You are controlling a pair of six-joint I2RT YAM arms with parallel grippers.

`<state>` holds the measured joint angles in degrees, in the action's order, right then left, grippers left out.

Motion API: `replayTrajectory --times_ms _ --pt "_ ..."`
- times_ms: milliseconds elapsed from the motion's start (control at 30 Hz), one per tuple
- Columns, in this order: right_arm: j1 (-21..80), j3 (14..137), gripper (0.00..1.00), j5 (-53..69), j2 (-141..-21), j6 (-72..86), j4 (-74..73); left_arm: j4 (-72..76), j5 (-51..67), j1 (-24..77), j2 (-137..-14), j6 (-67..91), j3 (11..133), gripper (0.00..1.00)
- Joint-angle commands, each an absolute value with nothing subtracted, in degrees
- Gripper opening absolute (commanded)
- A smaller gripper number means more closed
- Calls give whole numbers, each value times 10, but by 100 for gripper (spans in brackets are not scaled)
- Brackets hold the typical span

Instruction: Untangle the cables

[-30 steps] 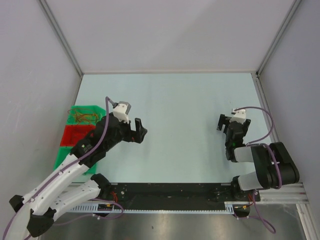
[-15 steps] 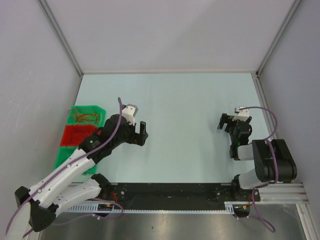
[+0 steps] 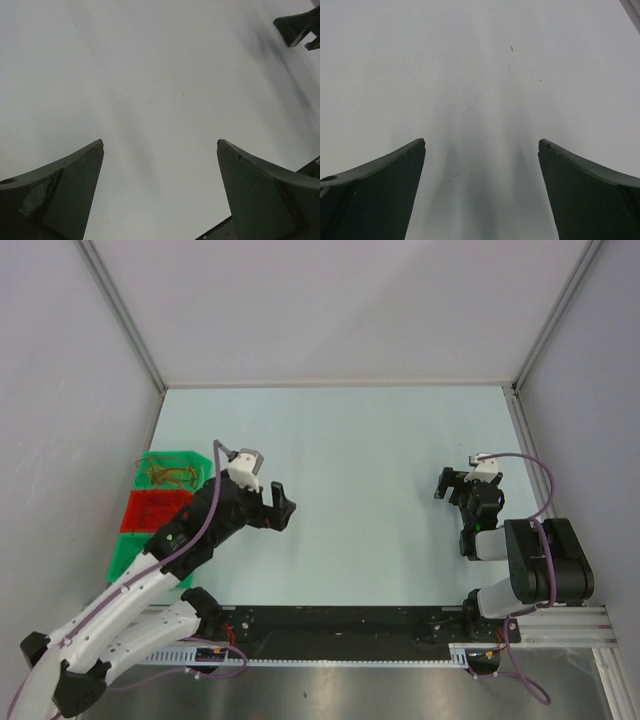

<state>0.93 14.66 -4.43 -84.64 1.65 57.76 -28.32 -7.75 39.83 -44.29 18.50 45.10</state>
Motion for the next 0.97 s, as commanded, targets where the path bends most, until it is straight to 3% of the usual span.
replayTrajectory --times_ms 0,133,467,633,733,933 --pt "7 161 100 -42 -846 14 604 -182 -110 401 -374 249 398 100" --pt "7 161 100 -41 -847 14 604 -170 -142 401 -372 345 391 100" --pt "5 160 100 -41 -847 13 604 -356 -247 431 -393 455 438 100" --pt "6 161 100 -40 -846 14 604 -192 -236 431 -343 447 344 100" --pt "6 160 100 -40 -847 13 604 -171 -244 436 -376 449 360 100" --pt "6 160 100 -40 -846 13 604 -271 -282 461 -487 420 465 100"
